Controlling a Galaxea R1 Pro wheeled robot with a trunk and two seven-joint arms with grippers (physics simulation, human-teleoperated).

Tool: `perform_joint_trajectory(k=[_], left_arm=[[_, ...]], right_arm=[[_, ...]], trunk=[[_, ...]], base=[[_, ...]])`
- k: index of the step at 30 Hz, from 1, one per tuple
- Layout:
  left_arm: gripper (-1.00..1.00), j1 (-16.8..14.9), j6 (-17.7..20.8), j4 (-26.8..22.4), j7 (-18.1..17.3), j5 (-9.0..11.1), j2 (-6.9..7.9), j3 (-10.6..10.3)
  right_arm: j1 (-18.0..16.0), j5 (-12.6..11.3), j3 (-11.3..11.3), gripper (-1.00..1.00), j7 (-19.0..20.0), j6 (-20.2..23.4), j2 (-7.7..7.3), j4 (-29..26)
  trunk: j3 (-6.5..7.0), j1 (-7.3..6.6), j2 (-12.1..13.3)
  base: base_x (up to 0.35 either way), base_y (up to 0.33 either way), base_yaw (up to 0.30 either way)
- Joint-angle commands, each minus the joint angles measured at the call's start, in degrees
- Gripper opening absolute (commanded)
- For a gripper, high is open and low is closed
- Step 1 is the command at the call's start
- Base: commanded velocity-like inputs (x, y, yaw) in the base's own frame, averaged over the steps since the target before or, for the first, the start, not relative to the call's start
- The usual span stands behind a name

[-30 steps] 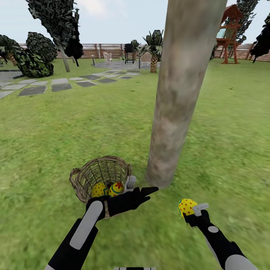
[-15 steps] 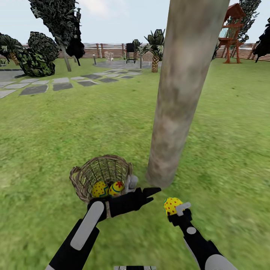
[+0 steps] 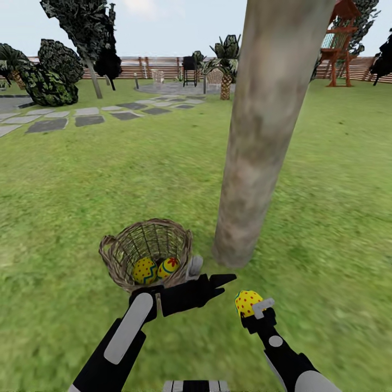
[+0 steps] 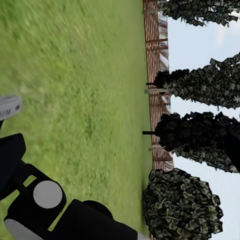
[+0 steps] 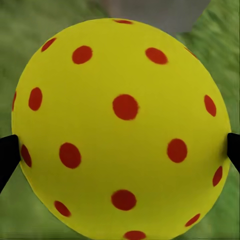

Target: Take the three Easter eggs out of the wicker basket on the lawn in the garden, then place them on the lawn next to a single tree (choose any tree) so that all three eggs are next to the same tree and none are left in the basket.

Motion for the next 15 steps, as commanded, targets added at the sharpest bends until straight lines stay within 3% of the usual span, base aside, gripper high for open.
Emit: perform_joint_trajectory(k=[1, 7, 12, 15], left_arm=[[1.00, 0.0, 0.2, 0.0, -0.4, -0.3, -0.02, 0.0], [1.00, 0.0, 0.2, 0.0, -0.4, -0.3, -0.02, 0.0], [1.00, 0.0, 0.2, 0.0, -0.4, -0.2, 0.06, 0.0], [1.00, 0.0, 0.2, 0.1, -0.4, -0.2, -0.01, 0.0]], right_arm=[[0.0, 0.6, -0.3, -1.00, -0.3, -0.2, 0.04, 0.1], [0.0, -0.1, -0.4, -1.00, -0.3, -0.2, 0.04, -0.6], [0.0, -0.1, -0.4, -1.00, -0.3, -0.2, 0.04, -0.8], [0.0, -0.1, -0.4, -1.00, -0.3, -0.2, 0.04, -0.8]], trunk=[[-0.27, 0.01, 0.0], [-1.60, 0.17, -0.1], [-1.60, 0.17, -0.1], [-1.60, 0.17, -0.1]], base=[[0.000, 0.000, 0.000], [0.000, 0.000, 0.000], [0.000, 0.000, 0.000], [0.189, 0.000, 0.000]])
